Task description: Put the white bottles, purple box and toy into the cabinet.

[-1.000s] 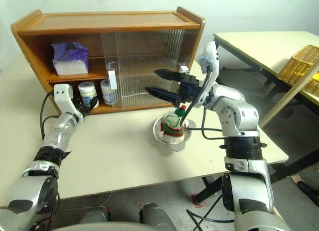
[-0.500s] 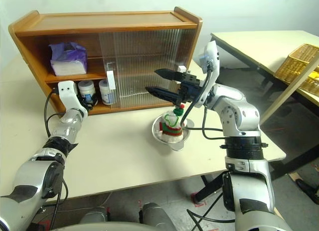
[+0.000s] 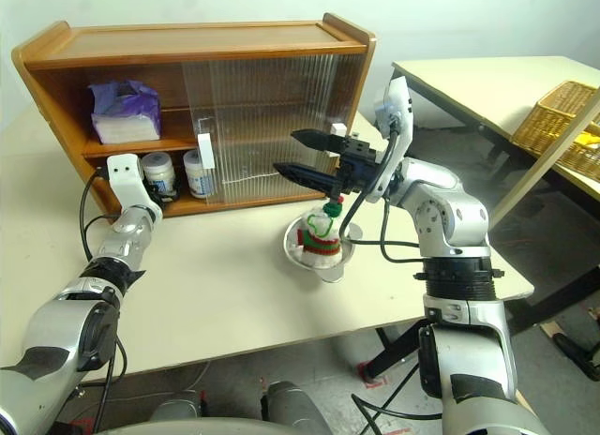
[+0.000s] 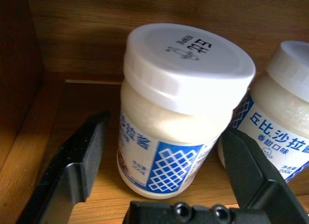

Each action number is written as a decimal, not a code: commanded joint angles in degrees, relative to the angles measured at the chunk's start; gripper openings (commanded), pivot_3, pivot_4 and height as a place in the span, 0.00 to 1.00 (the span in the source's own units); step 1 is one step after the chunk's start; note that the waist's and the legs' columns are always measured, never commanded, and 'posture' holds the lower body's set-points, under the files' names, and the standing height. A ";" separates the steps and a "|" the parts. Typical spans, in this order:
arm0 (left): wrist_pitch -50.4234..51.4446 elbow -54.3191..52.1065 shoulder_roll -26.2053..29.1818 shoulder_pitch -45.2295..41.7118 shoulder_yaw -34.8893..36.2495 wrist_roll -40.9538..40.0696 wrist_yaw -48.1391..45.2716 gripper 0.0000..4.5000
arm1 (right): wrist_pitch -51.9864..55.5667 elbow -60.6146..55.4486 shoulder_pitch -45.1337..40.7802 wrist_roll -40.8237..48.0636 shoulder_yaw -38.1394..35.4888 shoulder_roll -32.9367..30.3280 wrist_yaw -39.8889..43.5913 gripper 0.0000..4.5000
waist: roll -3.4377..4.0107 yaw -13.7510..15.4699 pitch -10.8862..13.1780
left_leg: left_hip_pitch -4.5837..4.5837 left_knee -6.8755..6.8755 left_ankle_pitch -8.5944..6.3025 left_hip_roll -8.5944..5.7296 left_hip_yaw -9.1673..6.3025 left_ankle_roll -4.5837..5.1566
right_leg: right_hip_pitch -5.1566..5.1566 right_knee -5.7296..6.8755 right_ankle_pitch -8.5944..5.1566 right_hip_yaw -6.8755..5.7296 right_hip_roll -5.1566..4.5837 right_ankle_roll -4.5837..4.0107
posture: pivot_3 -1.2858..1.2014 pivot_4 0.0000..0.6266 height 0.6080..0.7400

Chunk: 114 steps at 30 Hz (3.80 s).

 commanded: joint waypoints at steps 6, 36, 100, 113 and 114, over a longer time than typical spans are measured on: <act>-0.80 -4.61 -1.00 4.02 -1.46 1.22 -3.01 1.00 | 0.48 -0.59 -0.39 0.07 0.62 -0.13 0.39 1.00 | 0.00 0.02 0.00 | 0.00 0.00 0.00 -0.01 0.03 0.00 | 0.00 0.00 0.00 0.00 0.00 0.00 | 0.47 0.00 1.00; 28.08 -60.65 0.91 23.53 -11.80 -5.47 -21.71 0.72 | -0.48 1.52 -1.03 -0.61 0.98 0.76 1.18 1.00 | 0.00 1.28 -0.01 | 0.00 0.00 -0.08 -0.06 0.13 -0.11 | 0.00 0.01 0.01 0.01 -0.02 -0.19 | 0.47 0.00 1.00; 28.42 -60.42 -10.24 19.21 -4.80 7.41 13.51 0.01 | -0.67 0.44 1.59 -0.67 0.32 -0.53 0.32 1.00 | -0.02 -1.76 0.03 | 0.15 0.16 -0.16 -0.07 0.15 0.03 | 0.15 -0.06 -0.03 0.11 -0.06 0.05 | 0.47 0.00 1.00; 28.50 -60.31 -3.72 21.58 1.45 6.25 13.93 0.01 | -1.91 3.22 -0.23 -1.39 1.33 0.49 1.70 1.00 | 0.00 -1.22 0.07 | 0.94 -0.05 -0.24 -0.07 0.07 -0.12 | 0.67 -0.05 0.04 0.12 -0.05 -0.11 | 0.48 0.00 1.00; 28.46 -60.24 -3.48 21.64 1.74 6.20 13.98 0.01 | -1.96 3.34 -0.30 -1.42 1.35 0.50 1.79 1.00 | 0.00 -1.10 0.07 | 0.94 -0.05 -0.27 -0.07 0.05 -0.18 | 0.66 -0.05 0.05 0.13 -0.05 -0.13 | 0.48 0.00 1.00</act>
